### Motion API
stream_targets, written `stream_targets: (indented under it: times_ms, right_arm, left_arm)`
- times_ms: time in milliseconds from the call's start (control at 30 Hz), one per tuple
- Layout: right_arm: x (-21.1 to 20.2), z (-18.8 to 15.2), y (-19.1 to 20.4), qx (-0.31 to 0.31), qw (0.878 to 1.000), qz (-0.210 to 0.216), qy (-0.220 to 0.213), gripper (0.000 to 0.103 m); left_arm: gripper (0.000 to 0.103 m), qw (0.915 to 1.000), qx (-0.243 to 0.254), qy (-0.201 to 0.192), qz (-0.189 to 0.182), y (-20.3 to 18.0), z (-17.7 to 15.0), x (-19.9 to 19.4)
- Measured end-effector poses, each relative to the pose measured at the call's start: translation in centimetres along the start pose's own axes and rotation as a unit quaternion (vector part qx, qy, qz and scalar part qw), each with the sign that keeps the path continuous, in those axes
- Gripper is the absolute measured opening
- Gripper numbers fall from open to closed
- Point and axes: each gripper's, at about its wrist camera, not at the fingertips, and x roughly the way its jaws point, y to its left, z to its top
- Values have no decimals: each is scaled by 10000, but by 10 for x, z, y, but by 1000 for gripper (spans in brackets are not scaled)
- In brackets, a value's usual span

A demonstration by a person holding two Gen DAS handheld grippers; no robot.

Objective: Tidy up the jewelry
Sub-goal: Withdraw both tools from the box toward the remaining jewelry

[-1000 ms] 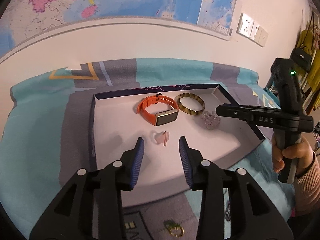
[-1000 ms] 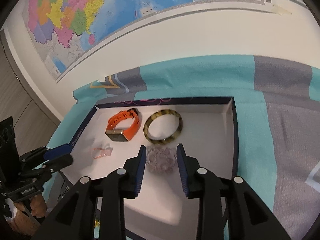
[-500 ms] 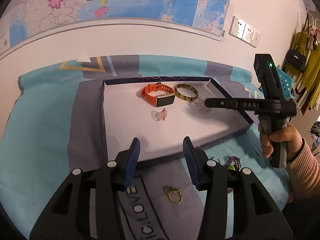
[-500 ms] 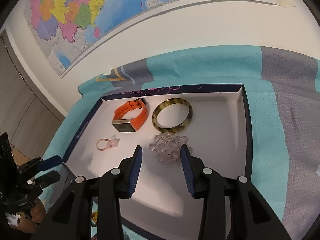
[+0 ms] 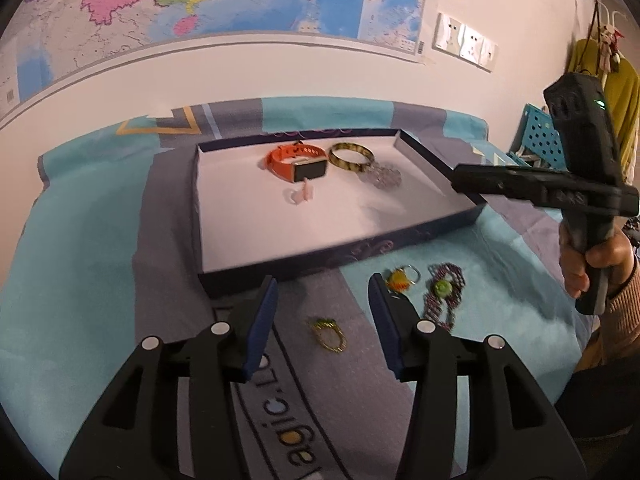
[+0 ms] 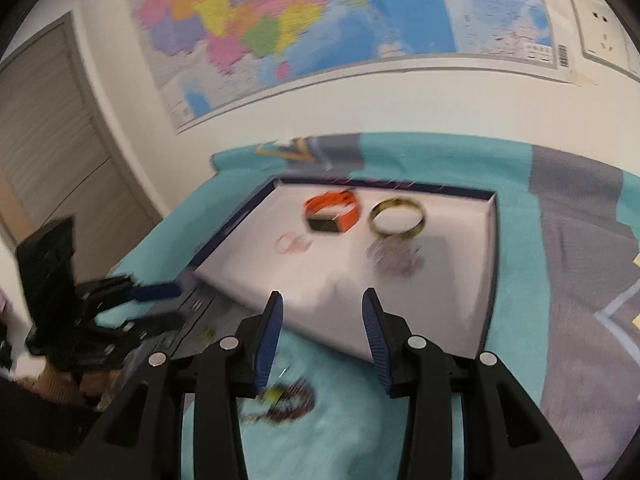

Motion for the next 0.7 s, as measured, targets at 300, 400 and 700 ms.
stream_targets:
  times_ms: [300, 400, 700]
  right_arm:
    - [10, -40, 6, -54, 9987, -123, 499, 39]
    - [11, -47, 6, 25, 9986, -104, 517, 39]
    - [15, -58, 26, -158, 9981, -116, 579, 39]
  left_arm:
    - [51, 9999, 73, 136, -27, -11, -16, 0]
    - [51, 9998, 42, 200, -29, -9, -20, 2]
    - [51, 9995, -9, 301, -23, -11, -25, 9]
